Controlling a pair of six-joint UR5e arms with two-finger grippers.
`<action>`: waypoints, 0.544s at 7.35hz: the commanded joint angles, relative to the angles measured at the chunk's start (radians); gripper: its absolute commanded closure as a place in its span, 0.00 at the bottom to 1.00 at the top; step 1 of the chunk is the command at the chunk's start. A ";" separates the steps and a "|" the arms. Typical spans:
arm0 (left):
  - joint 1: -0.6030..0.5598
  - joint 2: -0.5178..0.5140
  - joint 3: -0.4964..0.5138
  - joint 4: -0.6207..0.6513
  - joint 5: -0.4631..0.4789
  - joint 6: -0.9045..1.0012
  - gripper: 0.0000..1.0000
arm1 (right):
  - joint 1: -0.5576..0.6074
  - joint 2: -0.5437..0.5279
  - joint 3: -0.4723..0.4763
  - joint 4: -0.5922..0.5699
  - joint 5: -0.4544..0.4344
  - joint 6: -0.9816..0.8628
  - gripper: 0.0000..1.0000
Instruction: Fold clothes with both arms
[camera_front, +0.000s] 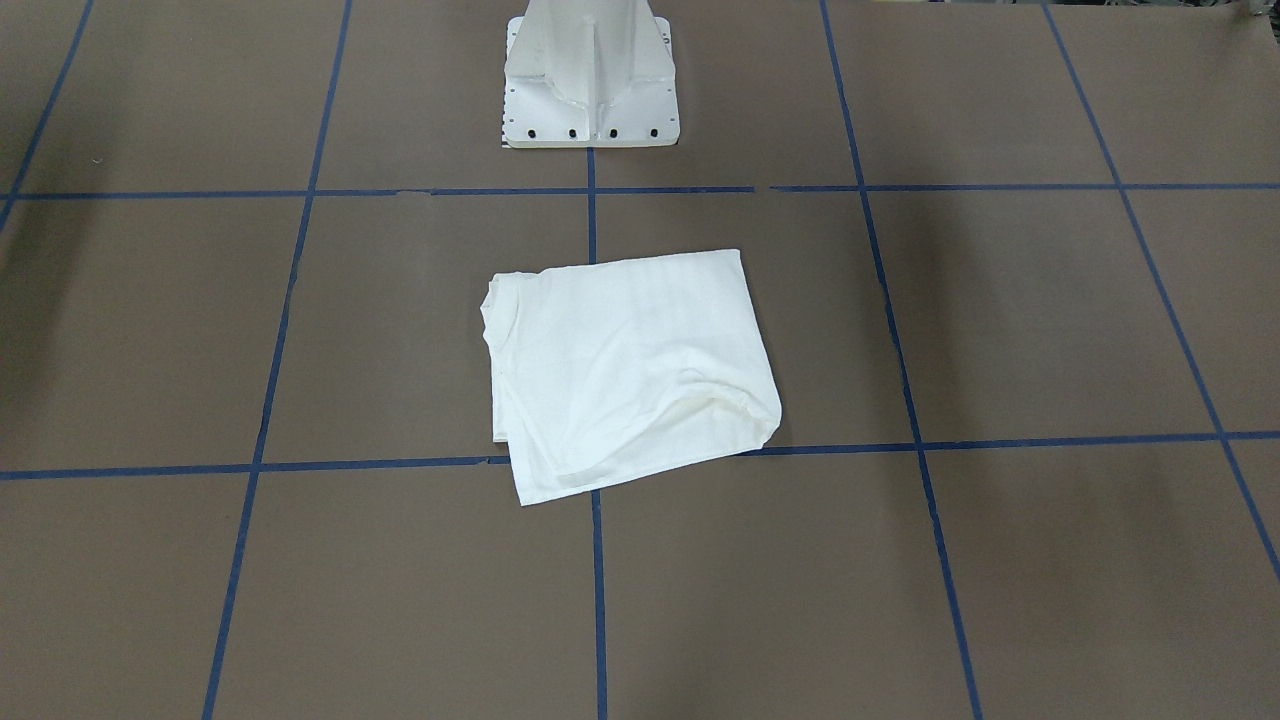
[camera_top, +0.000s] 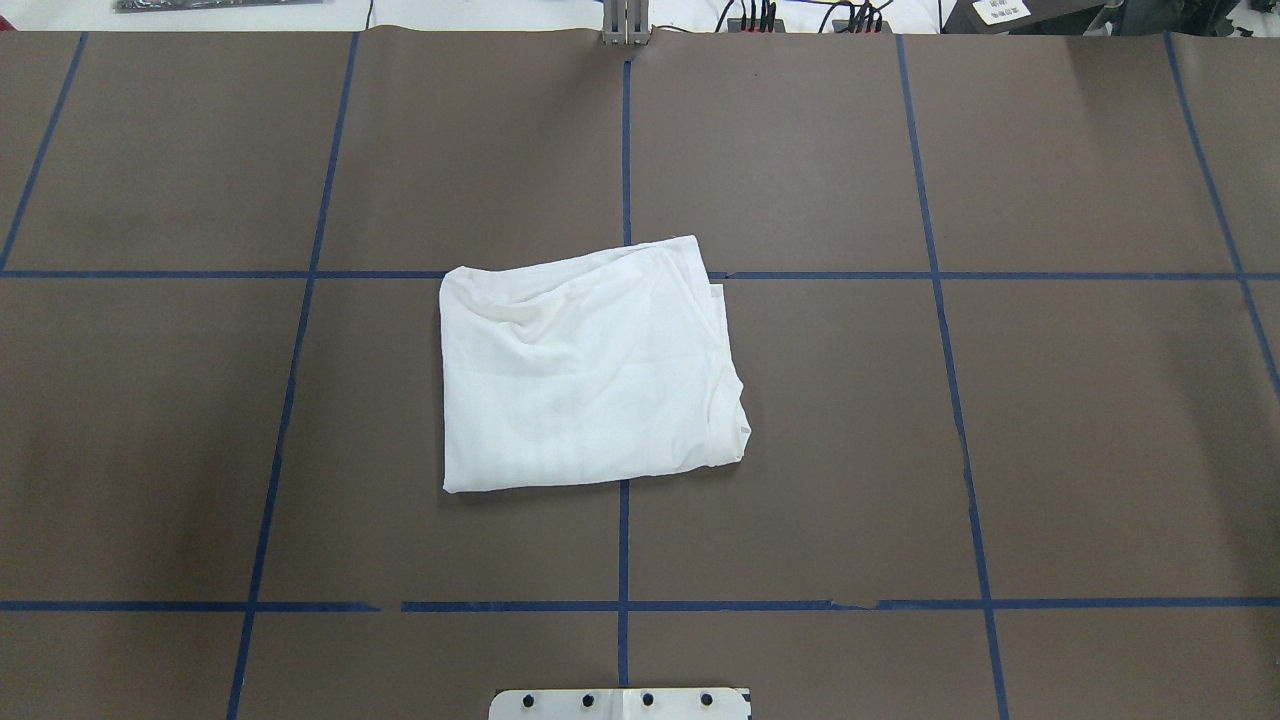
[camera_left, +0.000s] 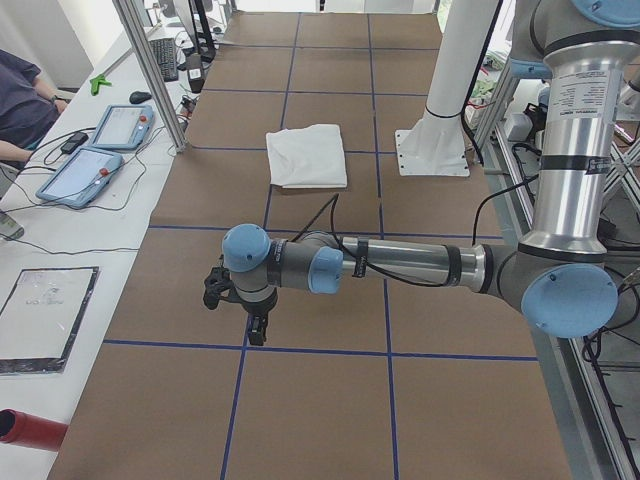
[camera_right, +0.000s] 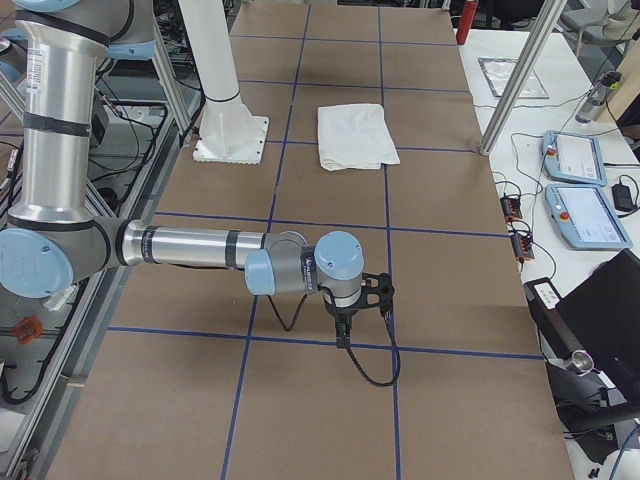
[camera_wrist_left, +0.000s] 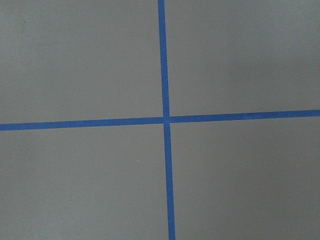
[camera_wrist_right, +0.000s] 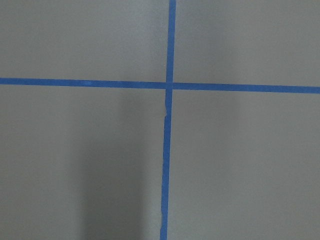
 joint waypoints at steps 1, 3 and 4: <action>0.000 0.000 0.000 0.000 0.001 0.000 0.00 | 0.000 0.002 -0.001 -0.006 0.018 0.001 0.00; 0.000 -0.002 0.000 0.000 0.001 0.000 0.00 | 0.000 0.000 -0.011 -0.012 0.072 0.001 0.00; 0.000 -0.002 0.000 0.000 0.001 0.000 0.00 | 0.000 0.000 -0.011 -0.012 0.072 0.001 0.00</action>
